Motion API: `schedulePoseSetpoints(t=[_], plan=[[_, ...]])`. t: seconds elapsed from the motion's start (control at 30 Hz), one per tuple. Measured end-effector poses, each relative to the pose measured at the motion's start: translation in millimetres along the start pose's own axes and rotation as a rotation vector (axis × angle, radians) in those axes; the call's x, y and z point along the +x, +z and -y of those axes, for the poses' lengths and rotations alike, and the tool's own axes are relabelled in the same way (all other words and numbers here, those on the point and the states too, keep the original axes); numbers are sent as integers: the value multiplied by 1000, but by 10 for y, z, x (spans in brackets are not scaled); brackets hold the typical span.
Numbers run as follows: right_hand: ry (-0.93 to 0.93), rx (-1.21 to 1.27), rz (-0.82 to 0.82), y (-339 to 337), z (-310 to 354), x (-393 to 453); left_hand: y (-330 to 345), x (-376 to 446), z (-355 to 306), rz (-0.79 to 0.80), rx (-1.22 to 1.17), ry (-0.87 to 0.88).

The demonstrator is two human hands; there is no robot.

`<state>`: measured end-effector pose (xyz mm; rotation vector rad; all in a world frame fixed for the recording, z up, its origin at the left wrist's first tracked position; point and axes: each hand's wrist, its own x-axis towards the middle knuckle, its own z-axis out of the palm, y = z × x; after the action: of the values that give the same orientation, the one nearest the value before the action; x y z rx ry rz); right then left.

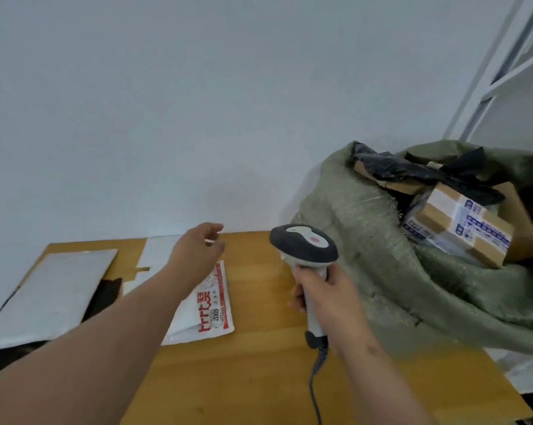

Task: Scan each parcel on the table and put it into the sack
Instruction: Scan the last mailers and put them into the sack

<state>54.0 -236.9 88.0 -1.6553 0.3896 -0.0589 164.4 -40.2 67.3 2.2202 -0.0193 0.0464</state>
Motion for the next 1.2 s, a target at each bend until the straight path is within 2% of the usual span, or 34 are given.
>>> schedulePoseSetpoints(t=[0.2, 0.7, 1.03, 1.2], plan=[[44, -135, 127, 612, -192, -102, -351, -332, 936, -21, 58, -222], [125, -247, 287, 2723, -375, -70, -1572, -289, 2900, 70, 294, -541], [215, -304, 335, 3521, -641, 166, -1894, 10, 3556, 240, 644, -484], [234, -306, 355, 3691, -686, 362, -1842, 208, 3739, 321, 696, -485]])
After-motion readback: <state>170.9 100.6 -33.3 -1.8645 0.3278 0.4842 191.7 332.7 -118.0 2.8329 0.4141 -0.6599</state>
